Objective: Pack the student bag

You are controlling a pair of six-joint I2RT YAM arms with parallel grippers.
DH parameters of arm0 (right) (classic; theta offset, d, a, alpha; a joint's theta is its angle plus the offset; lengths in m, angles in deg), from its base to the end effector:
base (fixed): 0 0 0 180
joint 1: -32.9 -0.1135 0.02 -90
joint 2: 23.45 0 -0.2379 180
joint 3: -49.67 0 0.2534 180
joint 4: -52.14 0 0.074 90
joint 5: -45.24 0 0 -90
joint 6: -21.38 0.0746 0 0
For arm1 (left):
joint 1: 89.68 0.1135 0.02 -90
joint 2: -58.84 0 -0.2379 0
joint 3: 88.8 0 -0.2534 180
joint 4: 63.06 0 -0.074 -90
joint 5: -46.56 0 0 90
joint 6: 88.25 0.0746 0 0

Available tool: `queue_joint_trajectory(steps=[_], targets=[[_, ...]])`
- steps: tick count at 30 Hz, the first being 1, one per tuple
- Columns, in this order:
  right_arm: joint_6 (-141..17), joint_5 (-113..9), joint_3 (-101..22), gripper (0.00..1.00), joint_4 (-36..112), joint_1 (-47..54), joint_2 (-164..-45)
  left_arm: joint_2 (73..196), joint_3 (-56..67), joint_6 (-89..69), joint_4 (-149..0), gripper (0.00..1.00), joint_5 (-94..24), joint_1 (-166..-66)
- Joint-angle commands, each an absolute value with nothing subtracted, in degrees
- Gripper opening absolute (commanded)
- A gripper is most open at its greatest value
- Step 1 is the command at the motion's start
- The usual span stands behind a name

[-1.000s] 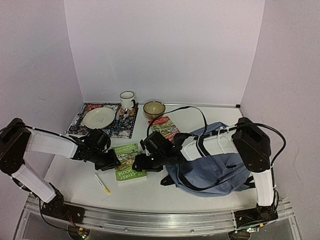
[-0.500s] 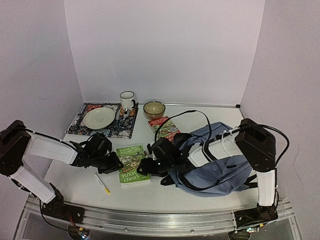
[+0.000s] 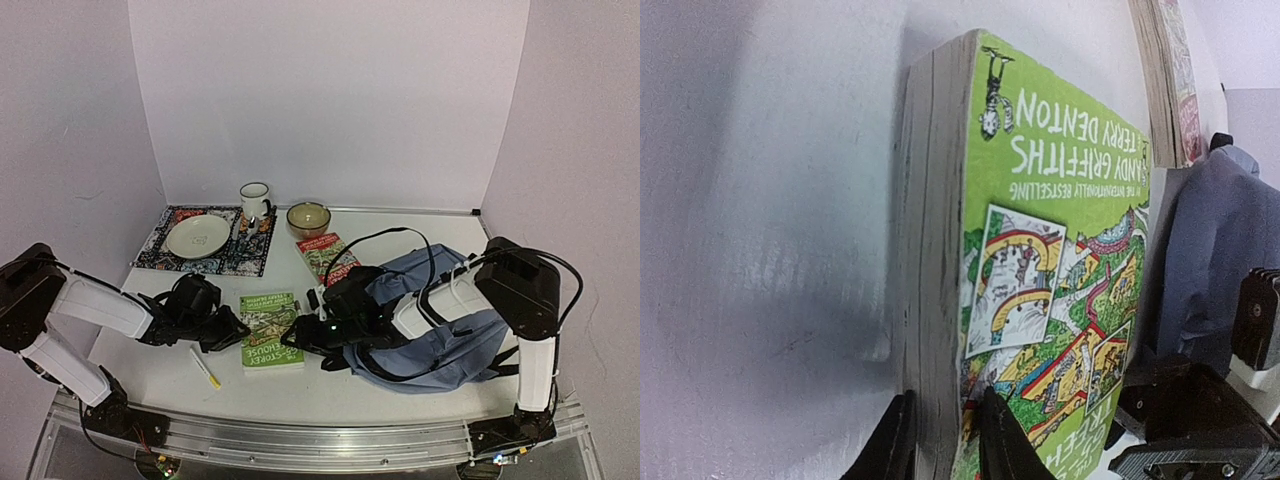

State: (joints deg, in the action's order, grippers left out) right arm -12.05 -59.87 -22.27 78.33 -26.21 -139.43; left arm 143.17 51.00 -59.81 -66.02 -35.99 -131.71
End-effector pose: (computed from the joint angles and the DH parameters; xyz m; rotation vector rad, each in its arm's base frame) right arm 0.2120 0.3922 0.1064 -0.2631 2.2098 1.5226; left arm 0.2009 -0.1941 0.0654 -0.3793 2.6003 -0.9170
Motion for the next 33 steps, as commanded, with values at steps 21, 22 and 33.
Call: queue_joint_trajectory(steps=[21, 22, 33], targets=[[-7.35, -69.34, -26.78, 0.49, 96.34, -27.24, -139.66, 141.64, 53.49, -63.60, -67.61, 0.21, -24.95, -136.19], [-7.38, -69.26, -26.95, 0.49, 95.52, -27.24, -139.93, 141.53, 53.60, -63.63, -67.61, 0.21, -25.01, -136.18], [-9.32, -66.84, -26.23, 0.27, 89.36, -27.26, -137.12, 139.07, 54.81, -64.50, -67.61, 0.27, -26.93, -136.19]])
